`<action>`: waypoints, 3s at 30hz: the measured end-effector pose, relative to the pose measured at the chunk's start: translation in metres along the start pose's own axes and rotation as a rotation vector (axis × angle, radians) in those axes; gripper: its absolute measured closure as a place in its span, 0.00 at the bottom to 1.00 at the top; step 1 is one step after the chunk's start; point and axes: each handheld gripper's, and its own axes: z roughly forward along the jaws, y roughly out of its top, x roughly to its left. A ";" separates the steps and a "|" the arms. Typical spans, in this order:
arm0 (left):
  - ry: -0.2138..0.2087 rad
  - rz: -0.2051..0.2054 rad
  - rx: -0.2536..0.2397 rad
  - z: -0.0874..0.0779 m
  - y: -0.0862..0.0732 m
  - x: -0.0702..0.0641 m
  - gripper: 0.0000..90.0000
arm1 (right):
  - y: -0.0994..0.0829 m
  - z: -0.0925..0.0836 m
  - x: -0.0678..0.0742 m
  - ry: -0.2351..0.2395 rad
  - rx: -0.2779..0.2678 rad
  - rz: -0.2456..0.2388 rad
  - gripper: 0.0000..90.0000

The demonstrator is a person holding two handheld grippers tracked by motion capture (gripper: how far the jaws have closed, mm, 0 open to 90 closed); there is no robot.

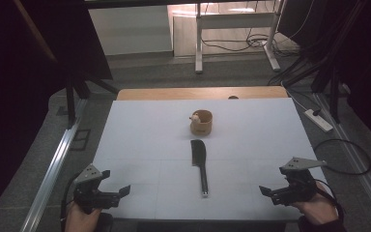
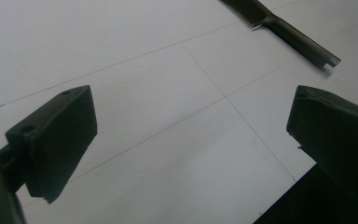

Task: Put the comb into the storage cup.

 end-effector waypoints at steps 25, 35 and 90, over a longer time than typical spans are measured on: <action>0.002 -0.004 0.000 0.000 0.000 0.001 0.03 | 0.025 0.027 0.008 0.099 0.024 -0.042 0.00; 0.002 -0.007 -0.002 0.000 0.000 0.001 0.03 | 0.030 0.034 0.011 0.140 0.043 -0.038 0.00; -0.007 -0.001 0.002 0.000 0.000 0.001 0.03 | 0.067 0.087 0.047 0.213 0.101 -0.168 0.00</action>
